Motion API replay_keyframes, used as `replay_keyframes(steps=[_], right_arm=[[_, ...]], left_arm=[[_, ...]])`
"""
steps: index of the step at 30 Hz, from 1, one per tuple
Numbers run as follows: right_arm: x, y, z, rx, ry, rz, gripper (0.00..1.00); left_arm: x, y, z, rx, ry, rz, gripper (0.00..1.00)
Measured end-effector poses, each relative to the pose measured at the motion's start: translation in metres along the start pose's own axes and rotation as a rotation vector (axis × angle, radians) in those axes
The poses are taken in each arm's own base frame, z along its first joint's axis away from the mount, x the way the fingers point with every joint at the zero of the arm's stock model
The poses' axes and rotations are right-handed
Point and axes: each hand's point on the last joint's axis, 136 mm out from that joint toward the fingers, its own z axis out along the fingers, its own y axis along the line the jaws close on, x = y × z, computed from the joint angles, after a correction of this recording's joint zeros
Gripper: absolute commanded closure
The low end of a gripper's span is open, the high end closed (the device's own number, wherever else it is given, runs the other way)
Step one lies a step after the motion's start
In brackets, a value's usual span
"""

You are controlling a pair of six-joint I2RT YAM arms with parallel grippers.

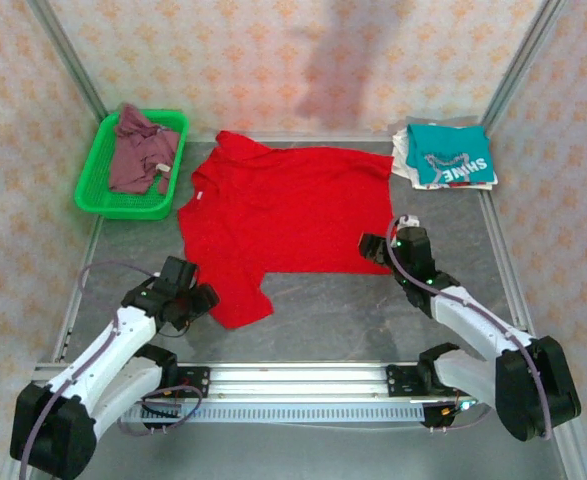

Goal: Fold and stack the t-shirts

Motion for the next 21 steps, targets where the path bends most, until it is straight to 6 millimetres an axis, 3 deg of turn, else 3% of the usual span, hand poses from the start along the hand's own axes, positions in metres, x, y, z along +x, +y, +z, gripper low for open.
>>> replay_keyframes(steps=[6,17,21], right_arm=[[0.02,0.022,0.001,-0.126,0.005,-0.061,0.25],[0.014,0.026,0.0,-0.145,-0.029,-0.08,0.24],[0.014,0.025,0.001,-0.137,-0.029,-0.079,0.24]], left_arm=[[-0.004,-0.013,0.009,0.037,0.002,-0.02,0.4],[0.005,-0.015,0.023,0.013,0.036,-0.005,0.48],[0.006,-0.012,0.024,0.0,0.006,-0.001,0.61]])
